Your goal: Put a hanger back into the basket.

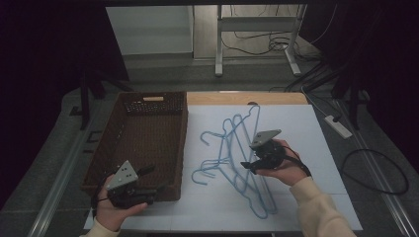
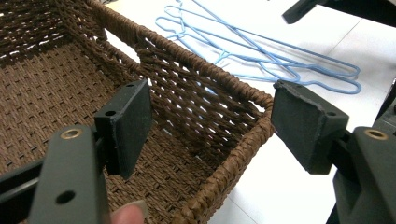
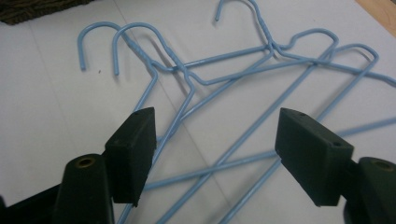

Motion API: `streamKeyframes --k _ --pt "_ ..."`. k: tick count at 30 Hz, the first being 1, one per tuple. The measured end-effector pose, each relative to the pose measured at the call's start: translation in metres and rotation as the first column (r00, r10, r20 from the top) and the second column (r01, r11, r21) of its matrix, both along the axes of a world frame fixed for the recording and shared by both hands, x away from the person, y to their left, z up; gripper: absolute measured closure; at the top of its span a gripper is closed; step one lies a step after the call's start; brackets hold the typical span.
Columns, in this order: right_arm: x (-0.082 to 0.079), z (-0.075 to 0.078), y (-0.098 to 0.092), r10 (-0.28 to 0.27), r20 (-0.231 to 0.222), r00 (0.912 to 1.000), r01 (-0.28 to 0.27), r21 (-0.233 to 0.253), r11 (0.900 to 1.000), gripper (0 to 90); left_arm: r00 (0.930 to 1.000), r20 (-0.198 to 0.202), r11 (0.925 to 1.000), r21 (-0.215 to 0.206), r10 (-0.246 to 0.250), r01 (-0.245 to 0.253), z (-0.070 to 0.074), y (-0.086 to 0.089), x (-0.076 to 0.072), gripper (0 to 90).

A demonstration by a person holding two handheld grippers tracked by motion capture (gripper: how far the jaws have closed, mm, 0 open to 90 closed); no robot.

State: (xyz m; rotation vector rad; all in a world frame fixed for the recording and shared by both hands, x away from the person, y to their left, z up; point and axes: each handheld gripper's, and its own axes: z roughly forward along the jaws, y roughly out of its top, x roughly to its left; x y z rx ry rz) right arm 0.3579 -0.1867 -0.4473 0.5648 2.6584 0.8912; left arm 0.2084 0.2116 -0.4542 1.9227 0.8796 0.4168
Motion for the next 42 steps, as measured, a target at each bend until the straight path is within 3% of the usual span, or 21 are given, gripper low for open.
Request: streamKeyframes --k 10,13,19,24,25,28,30,34,38,42 --pt "0.024 -0.015 0.036 0.066 -0.052 0.9965 -0.07 -0.077 0.995 35.1 1.0 -0.004 1.0 0.002 -0.003 0.003 -0.001 0.0 0.001 29.5" --pt "0.031 -0.019 0.049 0.092 -0.058 0.9941 -0.098 -0.121 0.988 34.9 1.0 -0.004 1.0 0.003 -0.005 0.005 -0.001 -0.001 0.001 29.5" --pt "0.037 -0.022 0.063 0.135 -0.07 0.9885 -0.144 -0.152 0.978 37.2 1.0 -0.005 1.0 0.004 -0.008 0.008 -0.001 -0.002 0.001 29.5" --pt "0.041 -0.029 0.082 0.188 -0.093 0.9777 -0.204 -0.22 0.954 41.3 0.9999 -0.007 0.9999 0.006 -0.01 0.01 -0.001 -0.002 0.001 29.5" --pt "0.041 -0.029 0.082 0.188 -0.093 0.9777 -0.204 -0.22 0.954 41.3 0.9999 -0.007 0.9999 0.006 -0.01 0.01 -0.001 -0.002 0.001 29.5" --pt "0.043 -0.035 0.094 0.224 -0.094 0.97 -0.242 -0.282 0.929 46.3 0.9999 -0.007 0.9999 0.007 -0.012 0.012 -0.001 -0.002 0.001 29.5" --pt "0.044 -0.038 0.098 0.239 -0.094 0.9664 -0.257 -0.303 0.918 49.9 0.9999 -0.006 0.9999 0.008 -0.013 0.013 -0.001 -0.003 0.001 29.5" --pt "0.046 -0.043 0.106 0.276 -0.103 0.9557 -0.294 -0.359 0.886 59.8 0.9999 -0.007 0.9999 0.009 -0.015 0.015 -0.001 -0.003 0.001 29.5" --pt "0.049 -0.048 0.109 0.285 -0.125 0.9502 -0.312 -0.384 0.869 68.2 0.9999 -0.008 0.9999 0.008 -0.015 0.015 -0.001 -0.002 0.001 29.5" --pt "0.051 -0.05 0.111 0.289 -0.139 0.9473 -0.32 -0.388 0.864 76.0 0.9999 -0.008 0.9999 0.009 -0.014 0.014 -0.002 -0.002 0.001 29.5"
